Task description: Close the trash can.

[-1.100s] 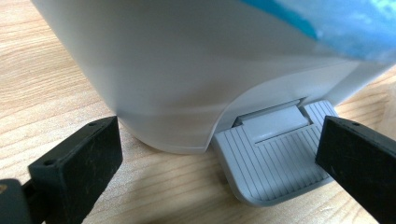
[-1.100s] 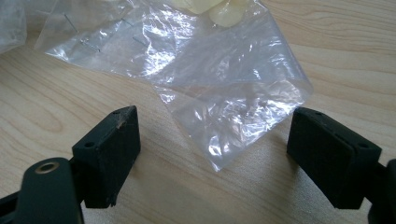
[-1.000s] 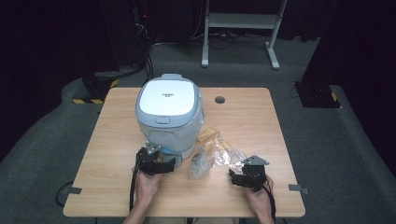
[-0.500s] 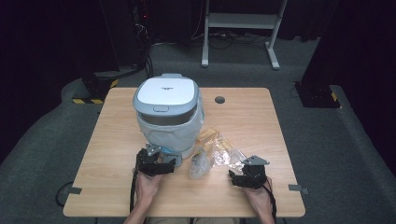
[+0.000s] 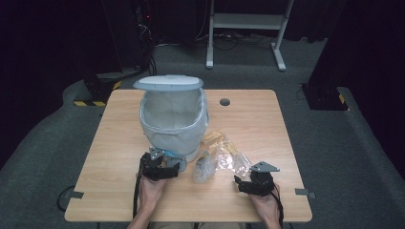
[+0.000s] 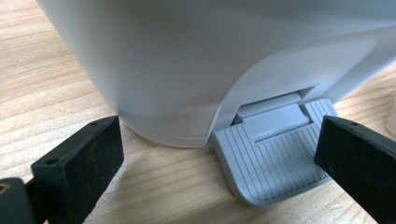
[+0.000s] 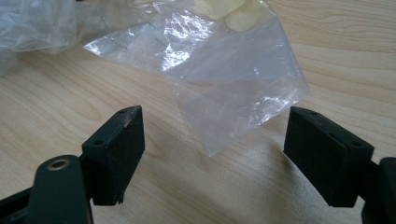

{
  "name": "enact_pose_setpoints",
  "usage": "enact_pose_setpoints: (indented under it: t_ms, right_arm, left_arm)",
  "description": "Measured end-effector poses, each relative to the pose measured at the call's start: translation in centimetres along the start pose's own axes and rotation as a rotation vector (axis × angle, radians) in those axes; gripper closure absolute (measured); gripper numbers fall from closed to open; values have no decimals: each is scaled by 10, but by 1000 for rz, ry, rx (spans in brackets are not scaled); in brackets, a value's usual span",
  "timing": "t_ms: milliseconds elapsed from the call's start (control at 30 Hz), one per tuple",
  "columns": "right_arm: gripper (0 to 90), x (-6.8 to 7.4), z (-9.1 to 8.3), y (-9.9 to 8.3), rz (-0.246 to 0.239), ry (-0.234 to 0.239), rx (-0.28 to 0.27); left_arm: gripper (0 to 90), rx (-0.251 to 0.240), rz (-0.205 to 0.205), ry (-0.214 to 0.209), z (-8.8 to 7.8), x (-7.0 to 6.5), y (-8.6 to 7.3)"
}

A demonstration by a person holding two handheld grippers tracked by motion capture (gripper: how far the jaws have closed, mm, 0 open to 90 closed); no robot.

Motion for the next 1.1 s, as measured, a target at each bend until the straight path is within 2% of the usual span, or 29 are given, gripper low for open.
enact_pose_setpoints:
  t_ms: [233, 433, 567, 800, 867, 1100]
  right_arm:
    - [213, -7, -12, -2, 20, 7, -20]
    - [225, -12, -15, 7, 46, 11, -49]
    - [232, -13, -9, 20, 59, 13, -60]
    - [257, -13, 1, 46, 35, 13, -69]
    - [275, -13, 9, 54, 27, 21, -59]
    - [304, -13, 27, 61, 27, 28, -33]
  left_arm:
    - [20, -6, -13, -11, 2, 1, -3]
    - [26, -5, -15, -18, 2, 1, -3]
    - [26, -4, -19, -21, 2, 2, -3]
    - [27, -4, -19, -23, 2, 2, -3]
    - [27, -4, -19, -23, 2, 2, -3]
    - [27, -5, -20, -22, 2, 1, -3]
Point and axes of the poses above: each handheld gripper's, and its own axes: z roughly forward along the jaws, y roughly out of its top, x roughly to its left, the point moved 7 cm from there along z, roughly forward along the jaws, and after that the axes turned 12 degrees about -y, right-handed, at the moved point
